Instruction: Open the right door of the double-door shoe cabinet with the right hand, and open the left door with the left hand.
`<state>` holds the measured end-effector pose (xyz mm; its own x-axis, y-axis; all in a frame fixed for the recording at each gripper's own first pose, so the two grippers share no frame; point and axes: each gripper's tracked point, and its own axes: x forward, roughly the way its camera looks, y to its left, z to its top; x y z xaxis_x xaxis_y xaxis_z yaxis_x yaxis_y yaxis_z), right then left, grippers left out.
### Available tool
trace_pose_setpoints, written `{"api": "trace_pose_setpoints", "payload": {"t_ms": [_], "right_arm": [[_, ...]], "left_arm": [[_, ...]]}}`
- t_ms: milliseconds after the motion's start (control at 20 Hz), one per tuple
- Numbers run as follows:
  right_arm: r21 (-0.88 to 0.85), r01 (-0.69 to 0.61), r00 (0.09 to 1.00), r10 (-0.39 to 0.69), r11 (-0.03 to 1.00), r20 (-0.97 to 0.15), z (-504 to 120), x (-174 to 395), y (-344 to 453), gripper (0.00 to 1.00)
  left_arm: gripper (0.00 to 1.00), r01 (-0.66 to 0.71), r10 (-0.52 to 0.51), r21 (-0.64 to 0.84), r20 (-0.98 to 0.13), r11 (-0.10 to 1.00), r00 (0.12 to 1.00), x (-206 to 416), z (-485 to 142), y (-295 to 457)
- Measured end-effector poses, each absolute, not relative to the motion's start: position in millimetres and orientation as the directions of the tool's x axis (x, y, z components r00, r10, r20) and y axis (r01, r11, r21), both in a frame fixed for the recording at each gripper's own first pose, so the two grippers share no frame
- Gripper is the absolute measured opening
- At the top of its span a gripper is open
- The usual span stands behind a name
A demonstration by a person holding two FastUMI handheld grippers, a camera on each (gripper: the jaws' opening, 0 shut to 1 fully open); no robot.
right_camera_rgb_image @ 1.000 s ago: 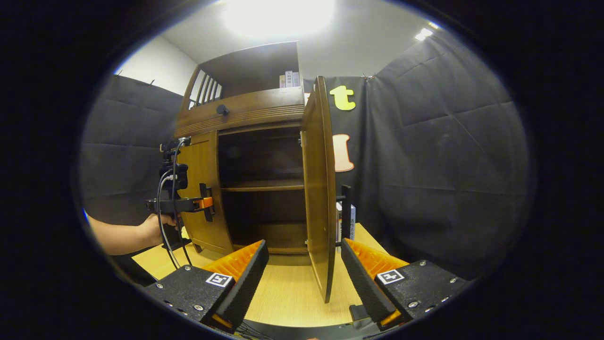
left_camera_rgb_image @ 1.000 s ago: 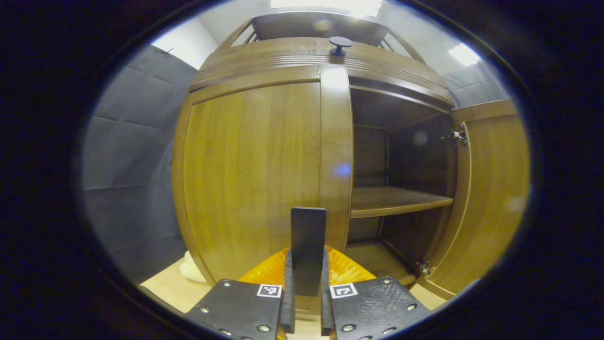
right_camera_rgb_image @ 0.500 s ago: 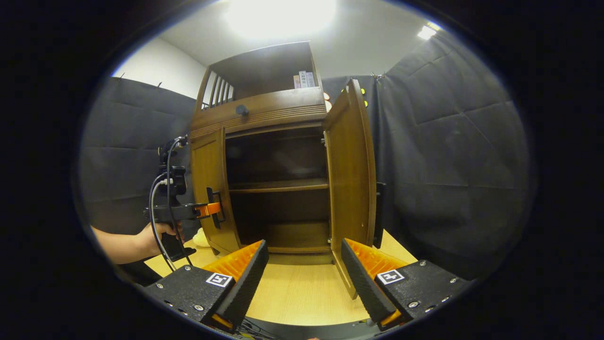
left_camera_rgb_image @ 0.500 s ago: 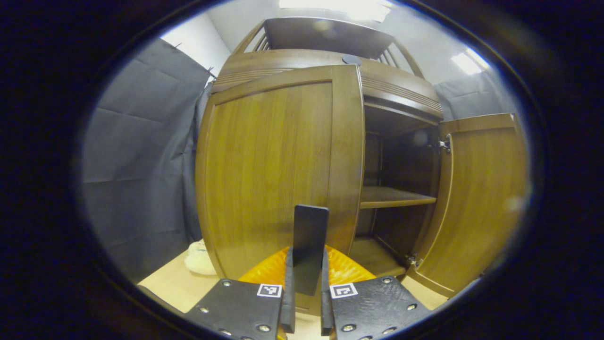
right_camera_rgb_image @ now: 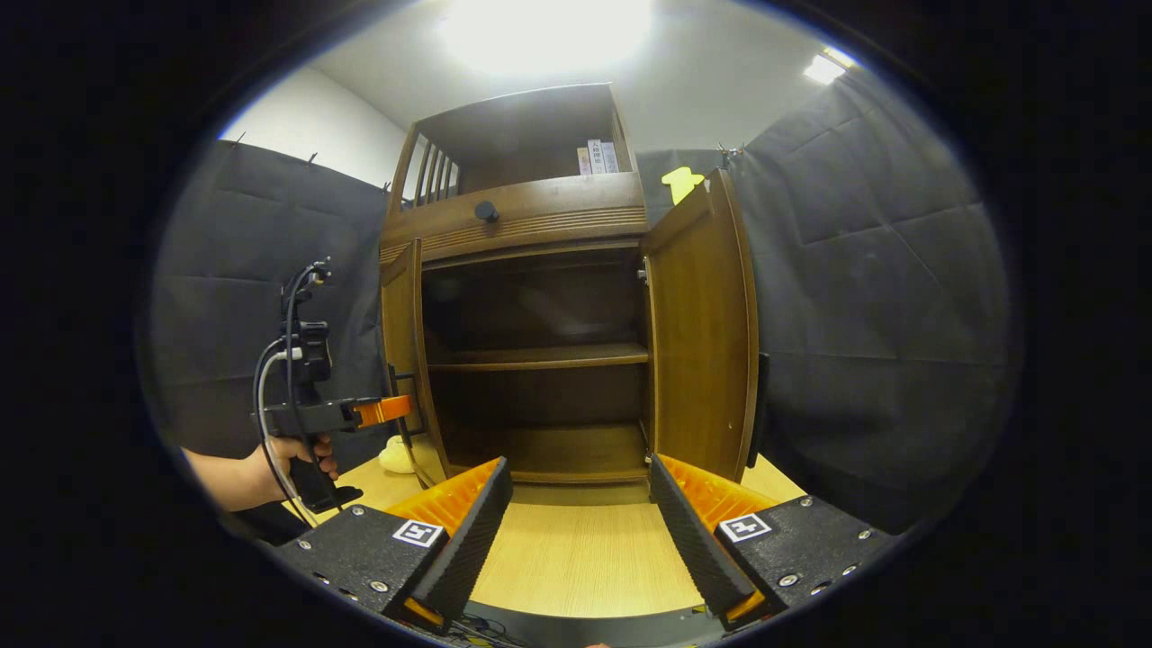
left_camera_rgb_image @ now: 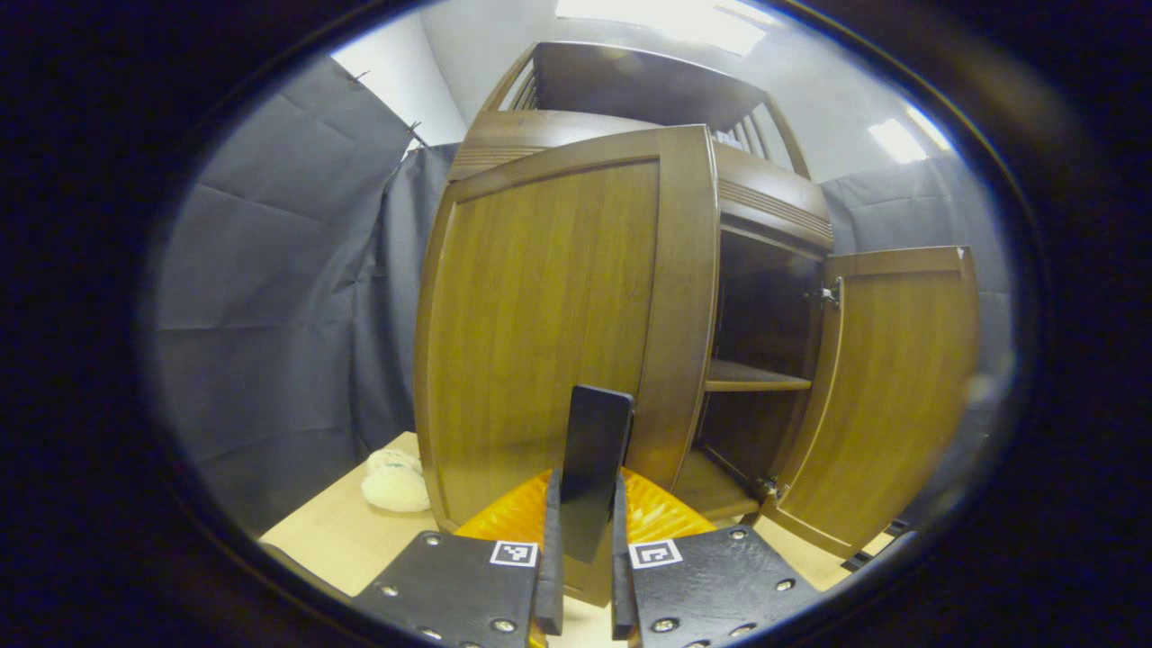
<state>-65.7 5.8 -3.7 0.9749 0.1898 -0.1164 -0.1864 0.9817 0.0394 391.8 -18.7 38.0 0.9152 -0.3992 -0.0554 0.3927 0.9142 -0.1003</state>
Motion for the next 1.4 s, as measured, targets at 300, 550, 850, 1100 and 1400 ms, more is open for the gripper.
{"api": "trace_pose_setpoints", "payload": {"t_ms": [300, 550, 850, 1100, 1400], "right_arm": [[0.039, -0.218, 0.968, 0.221, 0.975, -0.12, -3, -72, 34, 0.95], [0.029, -0.229, 0.965, 0.231, 0.973, -0.125, -4, -80, 49, 0.95], [0.033, -0.224, 0.966, 0.227, 0.974, -0.121, -4, -87, 61, 0.95], [0.03, -0.242, 0.962, 0.243, 0.97, -0.12, -5, -93, 80, 0.95], [0.02, -0.266, 0.956, 0.266, 0.964, -0.122, -7, -97, 104, 0.95]], "left_arm": [[0.22, 0.401, -0.41, -0.121, -0.053, 0.908, 0.911, 392, 39, -19], [0.26, 0.412, -0.422, -0.137, -0.049, 0.901, 0.905, 391, 40, -19], [0.17, 0.403, -0.41, -0.124, -0.046, 0.907, 0.911, 390, 41, -18], [0.21, 0.376, -0.384, -0.122, -0.052, 0.919, 0.922, 390, 37, -15], [0.25, 0.311, -0.317, -0.09, -0.053, 0.946, 0.947, 392, 38, -13]]}}
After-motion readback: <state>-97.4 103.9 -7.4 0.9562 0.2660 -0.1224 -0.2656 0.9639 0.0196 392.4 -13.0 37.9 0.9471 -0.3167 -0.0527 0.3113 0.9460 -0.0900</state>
